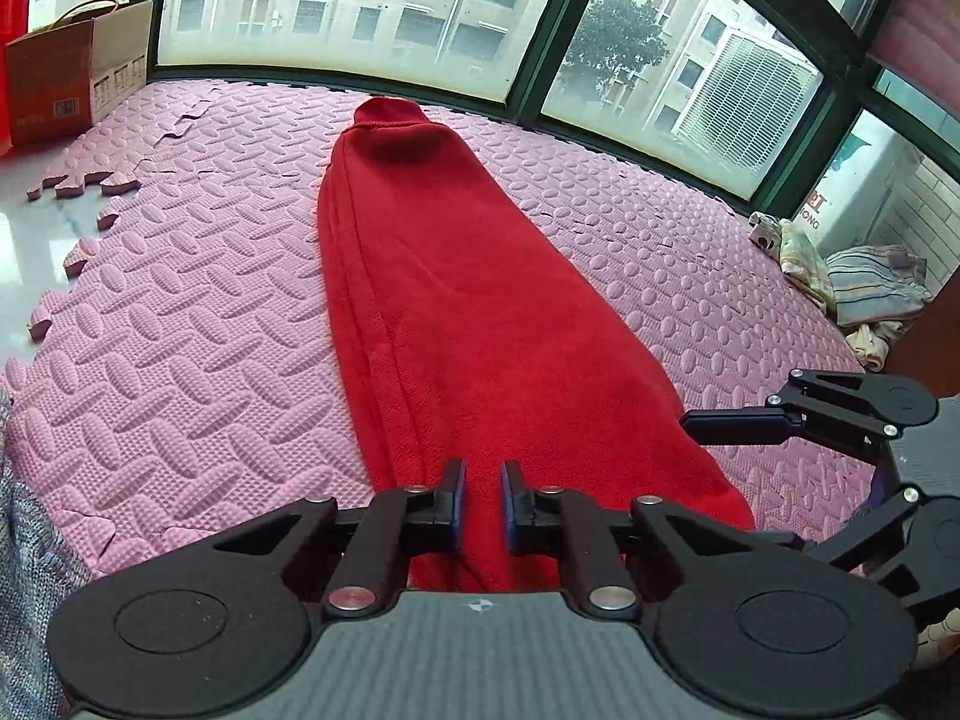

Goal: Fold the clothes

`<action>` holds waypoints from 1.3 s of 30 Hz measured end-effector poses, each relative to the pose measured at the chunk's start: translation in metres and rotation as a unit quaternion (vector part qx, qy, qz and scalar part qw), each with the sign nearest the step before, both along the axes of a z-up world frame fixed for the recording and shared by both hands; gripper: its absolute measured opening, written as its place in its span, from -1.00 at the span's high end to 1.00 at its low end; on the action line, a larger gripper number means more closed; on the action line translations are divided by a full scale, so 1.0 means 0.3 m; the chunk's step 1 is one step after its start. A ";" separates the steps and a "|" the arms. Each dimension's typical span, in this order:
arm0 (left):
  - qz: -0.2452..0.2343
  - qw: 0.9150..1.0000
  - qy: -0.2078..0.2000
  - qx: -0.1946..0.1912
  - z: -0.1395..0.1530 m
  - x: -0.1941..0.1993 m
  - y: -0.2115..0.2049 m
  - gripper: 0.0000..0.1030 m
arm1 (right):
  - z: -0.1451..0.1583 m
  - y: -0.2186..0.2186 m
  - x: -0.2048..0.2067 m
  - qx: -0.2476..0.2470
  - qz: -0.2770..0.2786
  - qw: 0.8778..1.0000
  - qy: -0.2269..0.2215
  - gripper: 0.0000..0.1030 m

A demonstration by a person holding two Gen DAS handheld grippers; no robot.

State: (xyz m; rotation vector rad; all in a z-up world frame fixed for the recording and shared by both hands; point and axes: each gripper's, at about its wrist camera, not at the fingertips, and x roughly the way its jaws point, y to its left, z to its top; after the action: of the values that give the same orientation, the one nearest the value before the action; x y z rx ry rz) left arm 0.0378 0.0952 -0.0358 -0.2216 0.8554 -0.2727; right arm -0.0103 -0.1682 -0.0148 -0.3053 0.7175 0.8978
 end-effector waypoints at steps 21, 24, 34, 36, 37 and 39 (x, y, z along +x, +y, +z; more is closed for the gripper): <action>0.005 1.000 0.001 -0.026 -0.028 0.134 0.000 0.34 | -0.023 -0.182 0.205 0.088 -0.056 0.988 0.114 -0.35; 0.009 0.999 -0.001 -0.037 -0.037 0.132 0.016 0.36 | -0.059 -0.197 0.254 0.099 -0.056 0.983 0.145 -0.35; 0.014 0.998 0.000 -0.059 -0.049 0.132 0.034 0.36 | -0.057 -0.124 0.335 0.182 0.043 0.967 0.175 -0.38; 0.019 0.997 0.001 -0.070 -0.052 0.132 0.043 0.36 | -0.066 -0.095 0.359 0.164 0.055 0.972 0.161 -0.39; 0.020 0.997 0.001 -0.074 -0.054 0.131 0.047 0.36 | -0.074 -0.094 0.373 0.164 0.056 0.971 0.162 -0.40; 0.023 0.997 0.001 -0.079 -0.056 0.130 0.051 0.36 | -0.099 -0.089 0.416 0.170 0.056 0.967 0.180 -0.41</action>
State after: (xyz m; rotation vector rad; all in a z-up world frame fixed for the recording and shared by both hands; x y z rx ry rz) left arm 0.0768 0.1104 -0.0527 -0.3893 0.8296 -0.2978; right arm 0.1145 -0.1950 -0.0446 0.1285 0.8689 1.1815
